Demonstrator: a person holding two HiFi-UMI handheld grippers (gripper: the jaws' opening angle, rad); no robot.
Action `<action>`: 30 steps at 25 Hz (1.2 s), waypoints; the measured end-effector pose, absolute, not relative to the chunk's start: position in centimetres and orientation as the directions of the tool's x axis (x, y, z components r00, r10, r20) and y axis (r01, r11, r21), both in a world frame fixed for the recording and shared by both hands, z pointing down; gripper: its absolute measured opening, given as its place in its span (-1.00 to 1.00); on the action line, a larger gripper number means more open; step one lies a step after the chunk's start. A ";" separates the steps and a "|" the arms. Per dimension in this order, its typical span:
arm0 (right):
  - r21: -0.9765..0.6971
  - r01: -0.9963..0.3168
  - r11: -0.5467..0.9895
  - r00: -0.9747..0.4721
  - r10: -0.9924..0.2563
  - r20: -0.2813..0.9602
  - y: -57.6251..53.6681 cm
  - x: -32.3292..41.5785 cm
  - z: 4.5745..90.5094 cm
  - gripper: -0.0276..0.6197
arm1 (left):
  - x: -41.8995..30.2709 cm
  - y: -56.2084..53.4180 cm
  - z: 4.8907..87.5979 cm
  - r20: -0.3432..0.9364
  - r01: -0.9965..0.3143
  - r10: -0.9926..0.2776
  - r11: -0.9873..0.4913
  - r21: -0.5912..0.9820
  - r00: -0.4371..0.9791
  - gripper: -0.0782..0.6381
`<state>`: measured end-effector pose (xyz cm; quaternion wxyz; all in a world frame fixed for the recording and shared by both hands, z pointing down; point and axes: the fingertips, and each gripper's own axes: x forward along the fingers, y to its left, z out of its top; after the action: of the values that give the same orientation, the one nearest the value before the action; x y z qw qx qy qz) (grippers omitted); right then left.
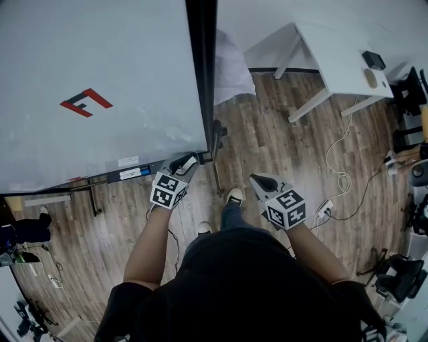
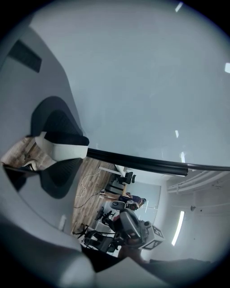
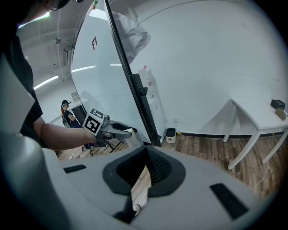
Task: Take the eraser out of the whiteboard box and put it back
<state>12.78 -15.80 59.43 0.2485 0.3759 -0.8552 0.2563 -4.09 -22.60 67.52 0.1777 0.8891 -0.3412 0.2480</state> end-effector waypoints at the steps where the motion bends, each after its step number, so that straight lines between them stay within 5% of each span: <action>1: -0.253 -0.769 0.587 -0.596 -0.516 0.616 -15.7 12.7 59.4 -0.93 | -4.1 -22.6 67.4 0.560 -0.697 -0.521 -0.702 0.147 0.644 -0.34; 30: -0.228 -0.773 0.593 -0.601 -0.567 0.564 -12.4 11.2 56.4 -0.93 | -6.2 -20.1 59.5 0.413 -0.700 -0.606 -0.703 0.122 0.680 -0.35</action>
<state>11.20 -12.37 56.36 0.2227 0.3875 -0.8641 0.2315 -6.22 -20.11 59.45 0.1363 0.9064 -0.3602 0.1735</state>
